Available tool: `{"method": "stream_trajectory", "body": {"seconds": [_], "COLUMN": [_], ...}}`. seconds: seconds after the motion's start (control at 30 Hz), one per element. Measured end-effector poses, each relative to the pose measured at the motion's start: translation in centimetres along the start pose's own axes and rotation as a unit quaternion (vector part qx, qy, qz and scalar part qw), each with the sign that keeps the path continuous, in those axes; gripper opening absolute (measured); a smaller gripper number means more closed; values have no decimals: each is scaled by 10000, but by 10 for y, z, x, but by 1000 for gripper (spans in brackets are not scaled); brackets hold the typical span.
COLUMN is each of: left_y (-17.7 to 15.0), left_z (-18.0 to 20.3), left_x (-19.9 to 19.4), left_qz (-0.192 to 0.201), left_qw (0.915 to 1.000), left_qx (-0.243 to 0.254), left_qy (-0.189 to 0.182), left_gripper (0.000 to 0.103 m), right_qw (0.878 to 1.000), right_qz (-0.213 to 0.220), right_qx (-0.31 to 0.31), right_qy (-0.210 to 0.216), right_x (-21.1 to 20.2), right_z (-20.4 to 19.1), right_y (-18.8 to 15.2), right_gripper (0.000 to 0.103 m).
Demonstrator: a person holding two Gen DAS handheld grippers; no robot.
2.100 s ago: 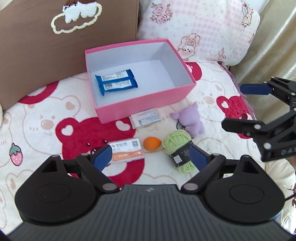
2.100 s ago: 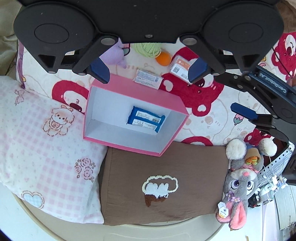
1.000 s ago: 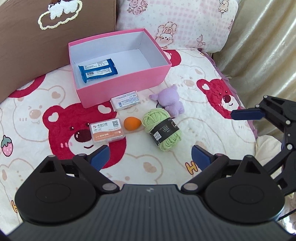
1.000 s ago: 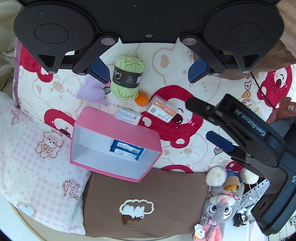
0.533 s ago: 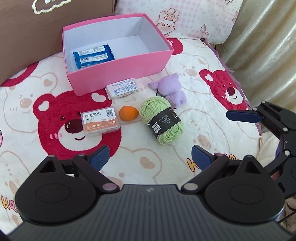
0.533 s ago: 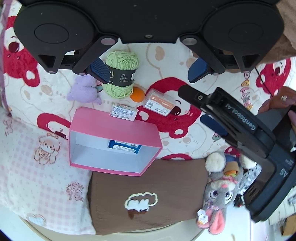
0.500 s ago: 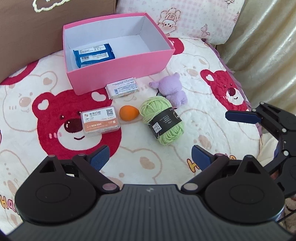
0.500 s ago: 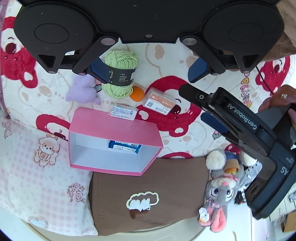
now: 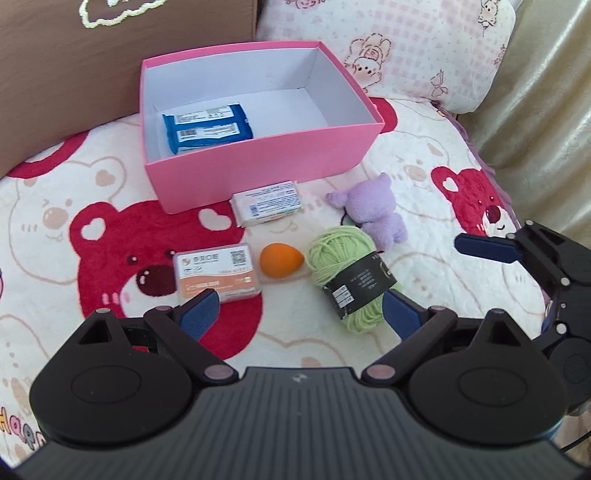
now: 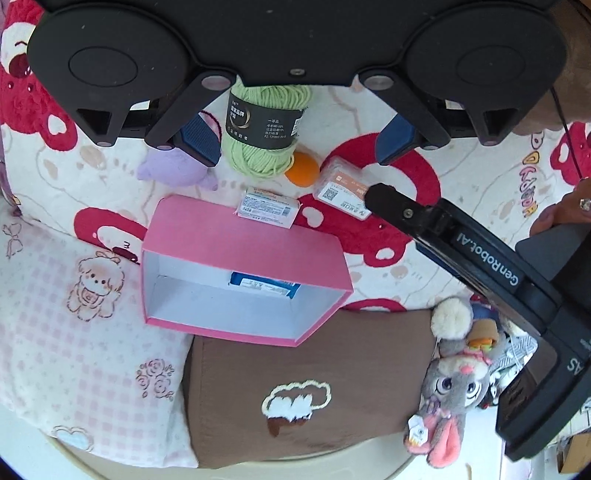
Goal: Organize objects
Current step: 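Withdraw the right gripper and move it toward the green yarn ball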
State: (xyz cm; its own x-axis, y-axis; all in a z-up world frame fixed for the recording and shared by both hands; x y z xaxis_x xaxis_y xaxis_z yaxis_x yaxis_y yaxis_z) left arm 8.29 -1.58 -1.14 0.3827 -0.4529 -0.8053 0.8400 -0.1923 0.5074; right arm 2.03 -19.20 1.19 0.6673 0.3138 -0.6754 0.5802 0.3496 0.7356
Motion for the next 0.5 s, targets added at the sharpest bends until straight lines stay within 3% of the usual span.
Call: {"method": "stream_trajectory", "body": {"seconds": [0.2, 0.5], "left_y": [-1, 2], "left_z": [4, 0], "left_x": [23, 46], "left_qz": [-28, 257], "left_qw": [9997, 9988], "left_qx": [-24, -280], "left_qy": [-223, -293], "left_gripper": [96, 96], "right_qw": [9995, 9997], "right_qz": [0, 73], "right_qx": [300, 5], "right_qy": [-56, -250], "right_x": [15, 29], "right_z": [5, 3], "right_y": [-4, -21], "right_gripper": [94, 94]}}
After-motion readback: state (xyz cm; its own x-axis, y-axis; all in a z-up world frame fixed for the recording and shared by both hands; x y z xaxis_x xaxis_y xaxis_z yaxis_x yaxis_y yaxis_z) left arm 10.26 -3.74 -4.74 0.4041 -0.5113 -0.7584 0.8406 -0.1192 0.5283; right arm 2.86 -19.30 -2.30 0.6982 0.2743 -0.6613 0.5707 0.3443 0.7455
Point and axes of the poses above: each gripper's, at about its wrist camera, not at the fingertips, and x roughly the way its jaws point, z to its right, y to its top, the point moved 1 cm from there along x, roughly the way its jaws point, and after that the axes turned 6 degrees about -y, right-handed, at the moved point
